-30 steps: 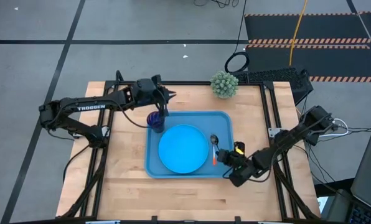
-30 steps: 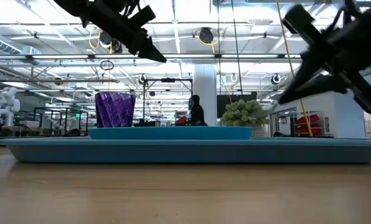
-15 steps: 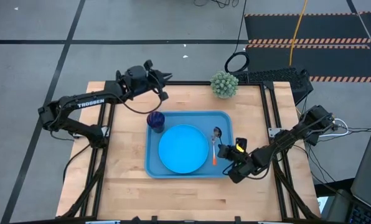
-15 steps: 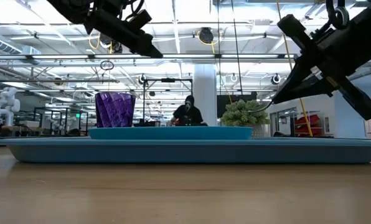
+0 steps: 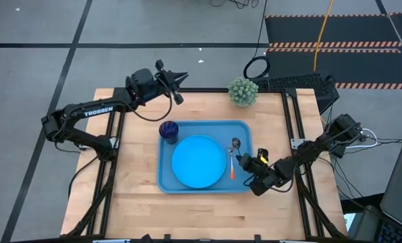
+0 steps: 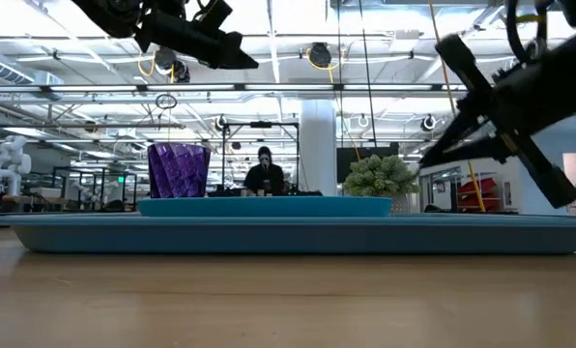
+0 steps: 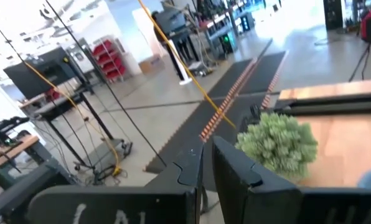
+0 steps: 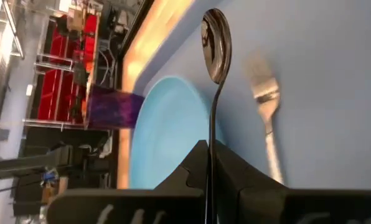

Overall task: Pick and place plate/cup/fork/spoon on tray
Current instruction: Adjust the black spoon

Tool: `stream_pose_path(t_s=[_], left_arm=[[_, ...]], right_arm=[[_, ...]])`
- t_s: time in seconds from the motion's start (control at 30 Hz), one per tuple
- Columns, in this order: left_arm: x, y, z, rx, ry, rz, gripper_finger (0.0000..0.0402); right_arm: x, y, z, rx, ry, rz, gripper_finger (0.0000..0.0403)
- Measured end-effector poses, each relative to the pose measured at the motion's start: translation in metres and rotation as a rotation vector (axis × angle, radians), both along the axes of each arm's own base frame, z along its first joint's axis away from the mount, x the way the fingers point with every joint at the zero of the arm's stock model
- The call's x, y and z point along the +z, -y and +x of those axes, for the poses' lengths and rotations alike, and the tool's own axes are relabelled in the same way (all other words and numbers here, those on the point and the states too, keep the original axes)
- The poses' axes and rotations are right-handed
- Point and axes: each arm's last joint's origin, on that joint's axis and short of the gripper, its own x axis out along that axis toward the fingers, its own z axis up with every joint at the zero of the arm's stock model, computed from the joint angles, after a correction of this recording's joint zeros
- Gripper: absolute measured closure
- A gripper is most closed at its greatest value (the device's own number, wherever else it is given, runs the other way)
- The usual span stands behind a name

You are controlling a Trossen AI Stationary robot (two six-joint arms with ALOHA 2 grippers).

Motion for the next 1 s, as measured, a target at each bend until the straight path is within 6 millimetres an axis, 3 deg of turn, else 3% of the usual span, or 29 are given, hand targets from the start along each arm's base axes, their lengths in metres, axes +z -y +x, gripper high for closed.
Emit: stream_pose_path(t_s=[0.33,0.6,1.0], left_arm=[[0.006,0.0,0.0,0.001,0.052,0.03,0.0364],[0.003,0.0,0.0,0.001,0.024,0.012,0.0364],[0.001,0.0,0.0,0.003,0.007,-0.001,0.0364]], right_arm=[[0.002,0.012,0.005,-0.126,0.128,-0.031,0.0403],[-0.003,0.003,0.0,0.033,-0.075,0.07,0.0403],[-0.001,-0.006,-0.003,0.104,-0.094,0.074,0.0403]])
